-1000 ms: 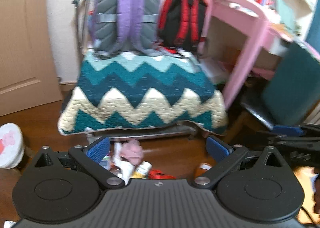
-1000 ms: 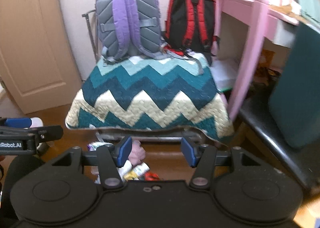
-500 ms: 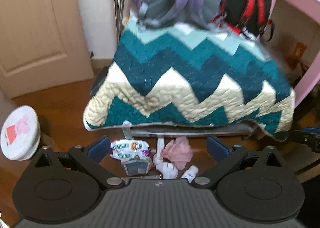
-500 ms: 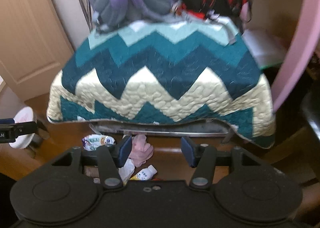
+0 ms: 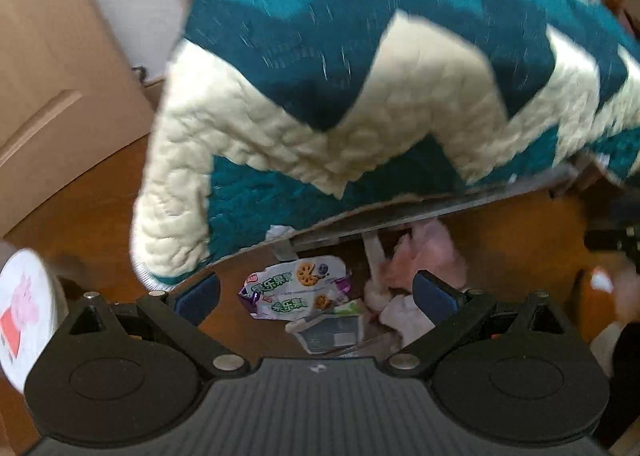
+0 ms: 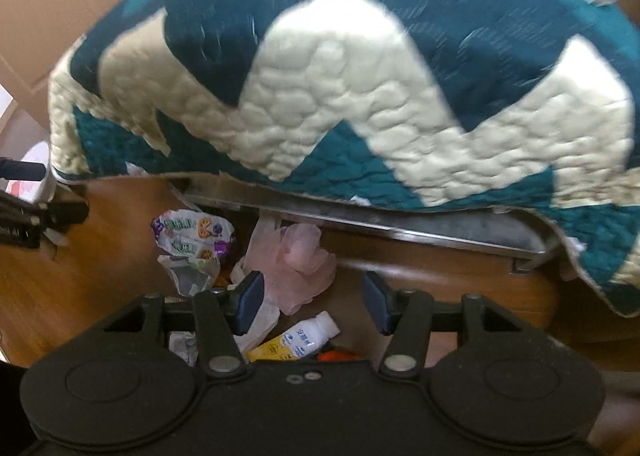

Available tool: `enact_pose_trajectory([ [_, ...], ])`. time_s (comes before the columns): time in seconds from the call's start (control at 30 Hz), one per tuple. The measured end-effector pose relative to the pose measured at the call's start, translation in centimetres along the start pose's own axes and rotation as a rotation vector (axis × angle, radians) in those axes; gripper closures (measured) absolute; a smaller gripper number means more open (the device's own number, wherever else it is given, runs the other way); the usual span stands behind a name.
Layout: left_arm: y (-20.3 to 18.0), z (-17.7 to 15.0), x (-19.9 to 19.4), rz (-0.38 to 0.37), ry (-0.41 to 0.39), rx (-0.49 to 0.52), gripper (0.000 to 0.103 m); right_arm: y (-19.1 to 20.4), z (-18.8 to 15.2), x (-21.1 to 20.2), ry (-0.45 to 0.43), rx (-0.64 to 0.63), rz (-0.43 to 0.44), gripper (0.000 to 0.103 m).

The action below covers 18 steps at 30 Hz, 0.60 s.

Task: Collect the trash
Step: 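Lower the right gripper onto the pink bath puff while the left grasps the juice carton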

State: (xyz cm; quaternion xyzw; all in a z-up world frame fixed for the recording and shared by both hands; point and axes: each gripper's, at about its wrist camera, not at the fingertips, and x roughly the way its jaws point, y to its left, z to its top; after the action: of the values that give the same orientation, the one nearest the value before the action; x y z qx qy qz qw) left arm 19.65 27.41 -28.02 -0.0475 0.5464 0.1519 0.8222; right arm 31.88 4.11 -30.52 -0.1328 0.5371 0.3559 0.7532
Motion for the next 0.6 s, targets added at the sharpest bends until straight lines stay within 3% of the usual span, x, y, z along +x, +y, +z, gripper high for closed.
enact_pose_trajectory([
  [0.13,0.0,-1.1,4.4,-0.042,0.065,0.064,0.000,0.4,0.3,3.8,0.035,0.000,0.008,0.049],
  [0.33,1.0,-2.7,10.5,-0.071,0.194,-0.042,0.000,1.3,1.3,10.1,0.063,0.046,0.013,0.049],
  [0.5,1.3,-3.7,13.6,-0.007,0.174,-0.083,0.001,2.0,2.2,14.5,0.094,0.092,0.026,0.049],
  [0.6,0.6,-4.2,14.9,-0.016,0.144,-0.009,0.001,2.7,2.4,16.2,0.112,0.061,0.035,0.049],
])
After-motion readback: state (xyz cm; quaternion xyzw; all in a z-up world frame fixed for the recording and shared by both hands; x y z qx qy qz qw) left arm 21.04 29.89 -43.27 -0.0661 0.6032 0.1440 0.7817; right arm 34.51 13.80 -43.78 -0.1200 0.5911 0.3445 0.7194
